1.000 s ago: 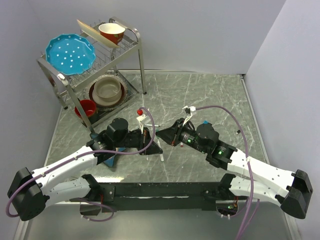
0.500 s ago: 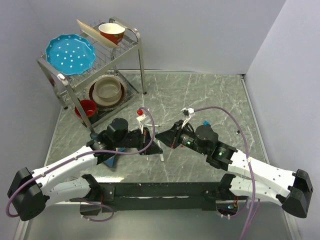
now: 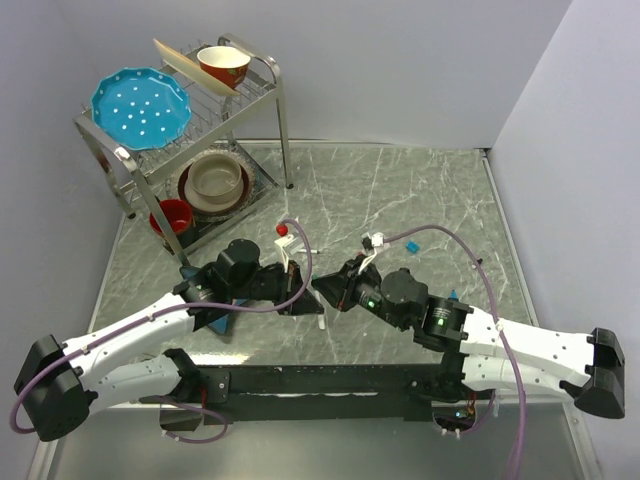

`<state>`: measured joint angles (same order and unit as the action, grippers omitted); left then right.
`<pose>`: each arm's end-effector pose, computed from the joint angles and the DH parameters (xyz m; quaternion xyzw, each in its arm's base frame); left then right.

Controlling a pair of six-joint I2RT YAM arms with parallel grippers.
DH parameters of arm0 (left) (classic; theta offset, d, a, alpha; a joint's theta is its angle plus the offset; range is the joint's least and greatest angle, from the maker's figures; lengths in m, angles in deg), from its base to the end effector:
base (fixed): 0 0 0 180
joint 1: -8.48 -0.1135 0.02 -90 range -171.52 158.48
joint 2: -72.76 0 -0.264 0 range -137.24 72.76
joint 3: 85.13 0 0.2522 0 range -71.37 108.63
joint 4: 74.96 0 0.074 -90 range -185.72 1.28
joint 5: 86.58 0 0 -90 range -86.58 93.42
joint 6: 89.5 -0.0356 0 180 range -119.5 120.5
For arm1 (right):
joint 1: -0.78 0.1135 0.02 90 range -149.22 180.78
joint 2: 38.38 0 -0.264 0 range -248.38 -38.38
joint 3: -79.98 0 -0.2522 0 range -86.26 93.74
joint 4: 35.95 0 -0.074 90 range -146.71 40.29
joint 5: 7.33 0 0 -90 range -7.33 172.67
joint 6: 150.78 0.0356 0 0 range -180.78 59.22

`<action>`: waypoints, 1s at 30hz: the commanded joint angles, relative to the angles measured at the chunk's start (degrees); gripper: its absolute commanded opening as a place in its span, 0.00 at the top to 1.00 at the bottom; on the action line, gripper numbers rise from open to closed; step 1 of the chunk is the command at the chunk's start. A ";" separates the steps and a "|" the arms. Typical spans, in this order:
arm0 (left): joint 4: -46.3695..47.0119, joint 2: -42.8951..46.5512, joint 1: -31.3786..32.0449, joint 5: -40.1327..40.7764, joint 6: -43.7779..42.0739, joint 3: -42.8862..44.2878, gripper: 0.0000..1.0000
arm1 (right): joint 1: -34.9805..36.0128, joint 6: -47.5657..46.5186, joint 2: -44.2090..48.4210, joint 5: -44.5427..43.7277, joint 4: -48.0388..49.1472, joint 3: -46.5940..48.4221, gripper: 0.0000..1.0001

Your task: Insert the pens into the pen caps

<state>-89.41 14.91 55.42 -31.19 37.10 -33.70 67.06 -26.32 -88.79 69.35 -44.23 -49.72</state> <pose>0.1400 -0.1794 0.2720 0.2389 0.7678 -0.5435 0.2408 0.0926 0.1903 0.3006 -0.1332 0.7438 0.4439 0.4816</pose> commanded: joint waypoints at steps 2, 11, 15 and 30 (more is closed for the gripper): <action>3.24 1.15 -0.62 3.76 -1.00 3.64 0.99 | 5.52 0.69 0.84 -8.29 -5.04 1.88 0.77; 2.53 1.07 -0.62 3.94 -1.27 4.87 0.99 | 11.85 1.75 -1.35 -15.05 -6.43 4.16 0.66; 2.19 1.24 -0.62 3.76 -1.62 4.96 0.99 | 13.17 2.98 -2.32 -17.70 -8.28 6.09 0.64; -3.35 3.61 -0.62 6.75 -5.04 8.29 0.99 | 13.17 -3.60 7.52 -15.43 -8.73 3.37 0.53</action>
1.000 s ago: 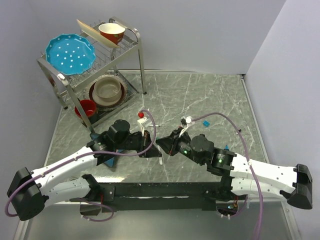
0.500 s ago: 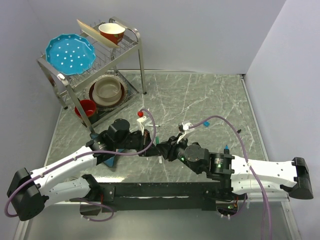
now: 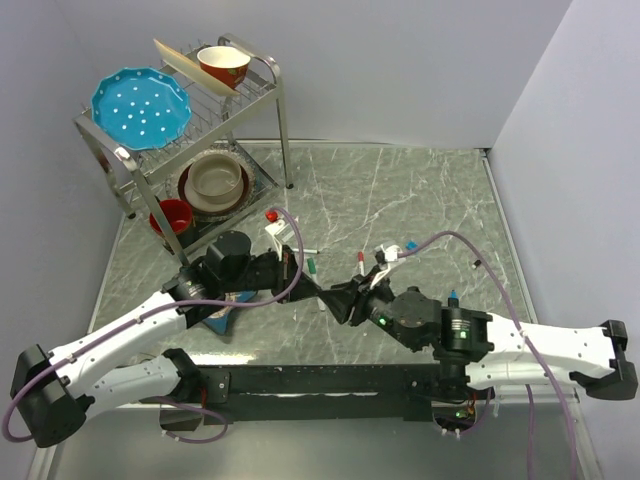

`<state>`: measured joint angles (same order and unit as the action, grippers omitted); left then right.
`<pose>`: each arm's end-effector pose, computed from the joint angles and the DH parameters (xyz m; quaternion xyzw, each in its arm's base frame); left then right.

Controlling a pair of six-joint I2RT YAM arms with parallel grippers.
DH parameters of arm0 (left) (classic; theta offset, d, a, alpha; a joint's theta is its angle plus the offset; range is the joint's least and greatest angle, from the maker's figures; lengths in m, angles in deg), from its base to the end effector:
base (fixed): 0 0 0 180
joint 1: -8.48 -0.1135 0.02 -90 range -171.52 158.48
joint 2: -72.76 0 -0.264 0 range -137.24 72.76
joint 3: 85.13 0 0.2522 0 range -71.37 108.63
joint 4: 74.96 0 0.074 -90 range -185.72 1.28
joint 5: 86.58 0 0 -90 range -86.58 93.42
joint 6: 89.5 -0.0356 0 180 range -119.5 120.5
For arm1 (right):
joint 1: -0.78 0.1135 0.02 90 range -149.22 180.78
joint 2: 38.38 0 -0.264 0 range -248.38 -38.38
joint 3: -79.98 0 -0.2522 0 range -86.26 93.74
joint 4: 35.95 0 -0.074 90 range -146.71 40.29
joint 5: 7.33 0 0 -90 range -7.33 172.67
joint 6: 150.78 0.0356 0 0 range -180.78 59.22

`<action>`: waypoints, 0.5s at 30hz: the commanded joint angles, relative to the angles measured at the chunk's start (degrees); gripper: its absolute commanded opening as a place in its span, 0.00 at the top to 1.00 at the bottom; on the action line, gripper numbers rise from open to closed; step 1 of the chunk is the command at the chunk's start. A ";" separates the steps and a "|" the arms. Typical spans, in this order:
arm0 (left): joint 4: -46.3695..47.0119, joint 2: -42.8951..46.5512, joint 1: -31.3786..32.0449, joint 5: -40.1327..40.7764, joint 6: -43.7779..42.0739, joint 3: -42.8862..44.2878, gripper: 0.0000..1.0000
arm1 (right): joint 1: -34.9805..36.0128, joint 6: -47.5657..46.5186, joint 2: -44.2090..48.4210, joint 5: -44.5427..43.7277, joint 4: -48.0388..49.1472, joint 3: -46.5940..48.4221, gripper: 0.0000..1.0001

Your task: Insert the pens into the pen caps

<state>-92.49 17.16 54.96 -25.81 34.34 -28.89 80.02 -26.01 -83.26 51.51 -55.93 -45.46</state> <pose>0.1413 -0.1741 0.3036 0.2349 0.7560 -0.5266 0.3097 0.0525 0.1776 0.3235 -0.1205 0.7496 0.4054 0.5091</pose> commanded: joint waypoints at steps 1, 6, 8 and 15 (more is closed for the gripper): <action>-0.45 1.54 -0.16 1.63 -2.47 3.75 0.99 | 0.30 -5.13 1.91 3.81 2.88 -0.89 0.53; -1.77 2.59 -0.16 2.16 -3.08 5.24 0.99 | 0.30 -7.43 -0.72 5.06 1.13 0.77 0.51; -2.29 2.77 -0.16 2.43 -3.17 5.68 0.99 | 0.21 -7.69 -1.61 4.70 -0.02 1.57 0.50; -2.56 3.03 -0.16 2.34 -3.26 6.30 0.99 | 0.12 -8.31 -3.11 3.56 0.15 1.83 0.49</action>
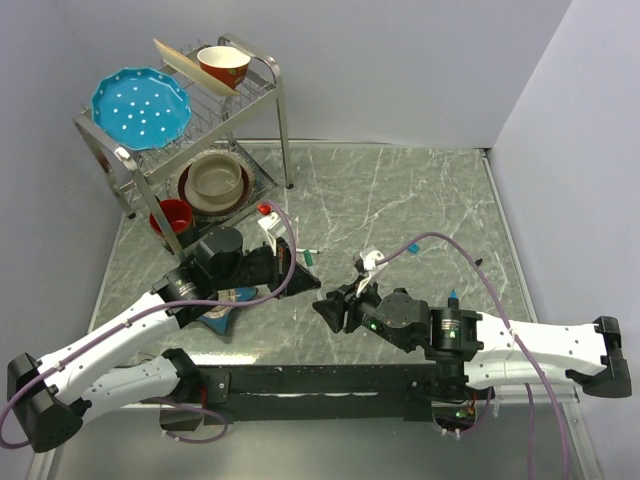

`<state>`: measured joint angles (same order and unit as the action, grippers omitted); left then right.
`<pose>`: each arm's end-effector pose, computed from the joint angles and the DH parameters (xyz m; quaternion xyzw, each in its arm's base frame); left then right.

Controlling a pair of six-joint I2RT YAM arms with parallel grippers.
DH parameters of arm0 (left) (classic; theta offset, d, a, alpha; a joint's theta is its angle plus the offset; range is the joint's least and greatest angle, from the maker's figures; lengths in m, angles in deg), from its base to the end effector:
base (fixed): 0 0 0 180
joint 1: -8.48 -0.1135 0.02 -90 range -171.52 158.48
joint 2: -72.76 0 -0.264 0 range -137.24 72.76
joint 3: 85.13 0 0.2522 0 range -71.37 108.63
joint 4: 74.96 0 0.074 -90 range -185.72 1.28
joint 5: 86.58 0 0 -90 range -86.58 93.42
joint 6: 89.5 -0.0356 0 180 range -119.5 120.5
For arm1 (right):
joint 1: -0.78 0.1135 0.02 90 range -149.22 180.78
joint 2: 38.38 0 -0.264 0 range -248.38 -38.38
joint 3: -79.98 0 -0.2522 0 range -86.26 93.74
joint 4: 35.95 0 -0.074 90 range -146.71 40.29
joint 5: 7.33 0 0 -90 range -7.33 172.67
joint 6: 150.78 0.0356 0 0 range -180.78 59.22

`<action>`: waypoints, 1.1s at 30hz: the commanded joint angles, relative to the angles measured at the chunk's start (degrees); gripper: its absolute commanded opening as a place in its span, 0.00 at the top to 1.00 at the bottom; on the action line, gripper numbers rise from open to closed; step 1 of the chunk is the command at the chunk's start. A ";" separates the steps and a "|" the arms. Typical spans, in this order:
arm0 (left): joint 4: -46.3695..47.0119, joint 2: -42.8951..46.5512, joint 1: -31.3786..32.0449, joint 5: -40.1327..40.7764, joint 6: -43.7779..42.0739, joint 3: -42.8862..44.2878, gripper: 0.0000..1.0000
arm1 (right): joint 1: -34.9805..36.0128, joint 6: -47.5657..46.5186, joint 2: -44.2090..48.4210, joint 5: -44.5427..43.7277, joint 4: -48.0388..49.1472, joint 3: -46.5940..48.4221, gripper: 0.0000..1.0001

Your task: Insert the pens into the pen caps

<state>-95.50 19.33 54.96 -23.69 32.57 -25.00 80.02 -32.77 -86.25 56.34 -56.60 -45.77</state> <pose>0.1368 -0.1677 0.3297 0.2394 0.7411 -0.5224 0.3474 0.0521 0.1898 0.3112 -0.2063 0.7536 0.3746 0.4992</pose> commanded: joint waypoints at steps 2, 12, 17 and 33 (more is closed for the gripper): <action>0.46 0.96 -0.16 0.13 -1.40 2.41 0.99 | 0.21 -1.73 -0.37 -2.06 0.74 2.14 0.49; 0.37 1.22 -0.16 -0.40 -1.14 2.76 0.99 | 0.21 -3.75 -3.97 -5.40 1.18 3.19 0.50; 0.72 1.49 -0.16 -0.75 -0.79 2.76 0.99 | 0.21 -4.19 -6.00 -5.67 2.58 3.98 0.58; 6.35 1.66 -0.16 -0.84 1.67 0.92 0.72 | 0.04 -1.29 -5.38 -9.09 15.15 1.00 1.00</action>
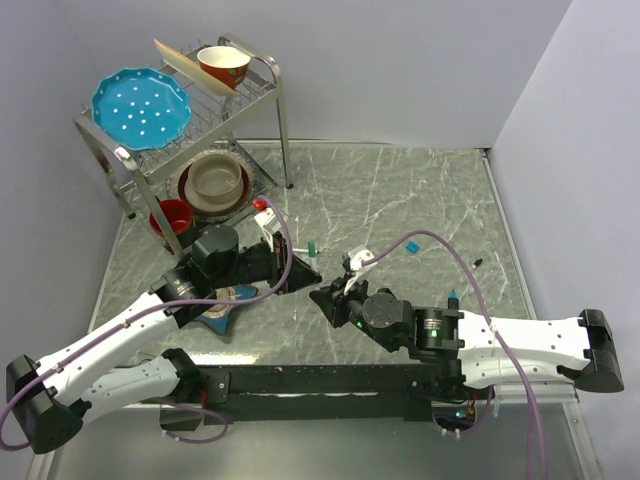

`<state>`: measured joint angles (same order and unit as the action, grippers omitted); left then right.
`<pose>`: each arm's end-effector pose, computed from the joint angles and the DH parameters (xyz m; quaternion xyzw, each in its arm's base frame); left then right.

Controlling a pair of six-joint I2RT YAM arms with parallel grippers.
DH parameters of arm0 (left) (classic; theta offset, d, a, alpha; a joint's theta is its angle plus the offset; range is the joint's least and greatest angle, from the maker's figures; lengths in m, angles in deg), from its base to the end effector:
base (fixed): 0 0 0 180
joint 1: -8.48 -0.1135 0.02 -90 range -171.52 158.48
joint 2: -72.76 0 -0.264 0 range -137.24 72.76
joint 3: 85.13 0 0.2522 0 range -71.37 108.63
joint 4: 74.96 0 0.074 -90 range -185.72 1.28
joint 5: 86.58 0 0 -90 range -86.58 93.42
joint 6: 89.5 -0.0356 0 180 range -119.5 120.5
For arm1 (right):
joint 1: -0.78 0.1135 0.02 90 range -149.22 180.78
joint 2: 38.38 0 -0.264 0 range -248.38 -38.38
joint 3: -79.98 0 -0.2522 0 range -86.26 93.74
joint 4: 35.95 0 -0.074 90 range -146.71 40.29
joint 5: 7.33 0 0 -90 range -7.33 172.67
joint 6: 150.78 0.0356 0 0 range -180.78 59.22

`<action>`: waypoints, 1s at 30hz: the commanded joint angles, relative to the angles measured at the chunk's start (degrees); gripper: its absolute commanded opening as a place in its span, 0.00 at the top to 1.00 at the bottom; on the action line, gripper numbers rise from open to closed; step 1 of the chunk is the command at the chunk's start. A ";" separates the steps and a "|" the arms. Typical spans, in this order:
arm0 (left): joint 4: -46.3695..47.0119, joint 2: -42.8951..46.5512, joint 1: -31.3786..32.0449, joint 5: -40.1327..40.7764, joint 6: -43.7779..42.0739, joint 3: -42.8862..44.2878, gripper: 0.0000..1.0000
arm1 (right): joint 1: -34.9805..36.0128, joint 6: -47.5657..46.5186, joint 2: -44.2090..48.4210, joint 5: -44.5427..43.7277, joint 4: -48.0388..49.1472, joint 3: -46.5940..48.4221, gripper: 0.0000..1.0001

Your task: Insert the pens into the pen caps

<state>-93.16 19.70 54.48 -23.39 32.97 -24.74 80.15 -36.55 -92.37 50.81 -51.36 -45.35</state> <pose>0.1380 -0.1661 0.3367 0.2350 0.7273 -0.5303 0.3669 0.0586 0.2106 0.3035 -0.2039 0.7526 0.3270 0.5339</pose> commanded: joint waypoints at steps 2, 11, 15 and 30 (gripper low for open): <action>5.94 1.47 0.32 -0.88 1.54 0.30 0.68 | -0.01 3.36 0.56 -3.91 11.31 0.49 1.00; 8.83 2.17 0.32 1.05 2.33 -1.63 0.69 | 0.08 5.04 0.38 -3.56 14.56 -0.65 1.00; 11.21 1.99 0.32 0.27 3.13 -2.42 0.96 | 0.17 5.92 0.38 -2.60 16.24 -1.44 1.00; 1.38 6.83 0.32 1.06 -4.42 -1.81 0.99 | -0.01 4.87 11.98 -1.80 -2.30 3.20 0.35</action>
<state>-88.86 25.38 54.70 -22.18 32.42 -27.12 80.04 -30.08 -83.52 49.90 -48.93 -47.56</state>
